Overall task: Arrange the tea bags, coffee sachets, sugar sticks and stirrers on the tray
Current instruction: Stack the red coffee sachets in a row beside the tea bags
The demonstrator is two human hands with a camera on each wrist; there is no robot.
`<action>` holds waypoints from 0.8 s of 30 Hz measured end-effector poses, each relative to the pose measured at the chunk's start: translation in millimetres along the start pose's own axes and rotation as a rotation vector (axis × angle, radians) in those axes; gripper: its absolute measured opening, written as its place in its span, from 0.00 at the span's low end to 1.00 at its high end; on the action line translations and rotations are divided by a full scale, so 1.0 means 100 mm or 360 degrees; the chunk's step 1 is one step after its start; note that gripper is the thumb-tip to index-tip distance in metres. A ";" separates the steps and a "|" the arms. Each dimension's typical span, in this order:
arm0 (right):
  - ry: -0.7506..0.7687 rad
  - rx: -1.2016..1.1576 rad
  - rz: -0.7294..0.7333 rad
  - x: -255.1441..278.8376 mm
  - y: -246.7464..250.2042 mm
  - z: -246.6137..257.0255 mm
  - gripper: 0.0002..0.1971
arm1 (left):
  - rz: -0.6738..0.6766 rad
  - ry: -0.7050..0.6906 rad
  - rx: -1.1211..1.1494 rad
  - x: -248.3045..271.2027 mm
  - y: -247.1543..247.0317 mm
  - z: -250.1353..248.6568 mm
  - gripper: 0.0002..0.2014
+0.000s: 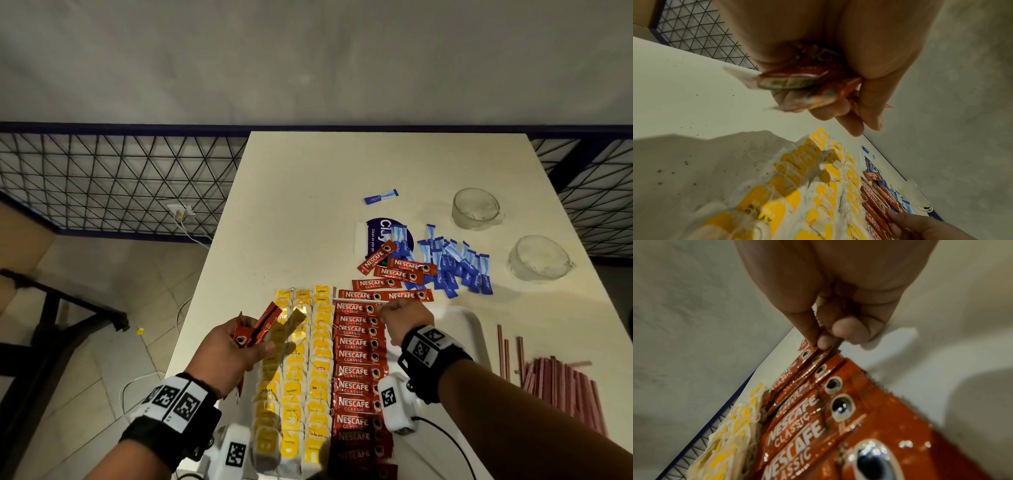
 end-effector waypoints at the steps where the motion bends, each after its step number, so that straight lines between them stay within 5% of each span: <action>1: -0.0001 0.0000 -0.0004 0.00 0.00 0.00 0.09 | 0.0004 0.0004 -0.0006 0.00 0.00 0.00 0.11; 10: 0.0120 0.0085 -0.0121 0.21 0.19 0.21 0.15 | 0.0085 -0.0017 0.0018 0.04 -0.09 -0.11 0.10; 17: 0.0874 -0.0104 0.0679 0.93 -0.27 0.85 0.06 | 0.0376 -0.0181 -0.0142 0.06 -0.43 -0.50 0.11; 20: 0.0921 -0.0211 0.0619 0.95 -0.24 0.86 0.05 | 0.0415 -0.0250 -0.0204 0.05 -0.49 -0.63 0.10; 24: 0.0814 -0.0457 0.0553 0.87 -0.07 0.76 0.04 | 0.0329 -0.0212 0.0146 0.02 -0.37 -0.62 0.07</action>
Point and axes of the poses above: each hand's wrist, its own x-axis away from the middle knuckle, its own y-axis out of the back of the hand, z = x × y, the point moved 7 cm from there along -x, towards the middle knuckle, and after that the axes turned 4 degrees about z, right-handed, at the moved point
